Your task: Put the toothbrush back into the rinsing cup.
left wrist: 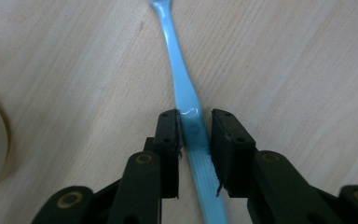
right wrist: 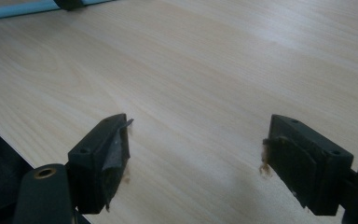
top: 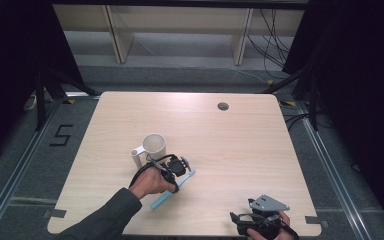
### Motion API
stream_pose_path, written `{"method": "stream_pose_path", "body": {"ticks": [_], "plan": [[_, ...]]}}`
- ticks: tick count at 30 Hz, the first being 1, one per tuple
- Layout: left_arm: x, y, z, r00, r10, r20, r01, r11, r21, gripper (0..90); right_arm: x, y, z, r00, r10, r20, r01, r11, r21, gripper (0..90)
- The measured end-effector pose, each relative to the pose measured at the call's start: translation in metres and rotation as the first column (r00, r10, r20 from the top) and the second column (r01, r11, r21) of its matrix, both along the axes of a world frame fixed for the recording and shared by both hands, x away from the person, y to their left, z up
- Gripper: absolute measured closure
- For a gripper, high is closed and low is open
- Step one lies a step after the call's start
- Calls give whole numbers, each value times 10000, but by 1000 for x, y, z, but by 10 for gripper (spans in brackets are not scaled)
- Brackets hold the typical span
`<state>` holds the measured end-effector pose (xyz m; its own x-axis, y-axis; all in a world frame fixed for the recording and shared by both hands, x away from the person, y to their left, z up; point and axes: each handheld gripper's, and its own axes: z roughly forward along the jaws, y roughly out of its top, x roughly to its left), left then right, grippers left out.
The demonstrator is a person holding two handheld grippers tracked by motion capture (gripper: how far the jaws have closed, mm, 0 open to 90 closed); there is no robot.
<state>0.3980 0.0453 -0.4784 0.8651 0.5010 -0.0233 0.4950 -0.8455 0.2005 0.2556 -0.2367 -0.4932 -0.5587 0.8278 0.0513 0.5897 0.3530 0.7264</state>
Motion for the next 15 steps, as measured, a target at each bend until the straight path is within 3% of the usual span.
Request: {"method": "stream_pose_path", "body": {"ticks": [7, 15], "plan": [[2, -3, 0, 10000, -33, -83, 35, 9995, 302, 756, 0, 0, 0, 10000, 27, -10, -27, 10000, 34, 224], [3, -14, 1, 9995, -271, -142, 285, 9935, 1104, 768, 0, 0, 0, 9999, 84, 107, -83, 9999, -75, 225]]}}
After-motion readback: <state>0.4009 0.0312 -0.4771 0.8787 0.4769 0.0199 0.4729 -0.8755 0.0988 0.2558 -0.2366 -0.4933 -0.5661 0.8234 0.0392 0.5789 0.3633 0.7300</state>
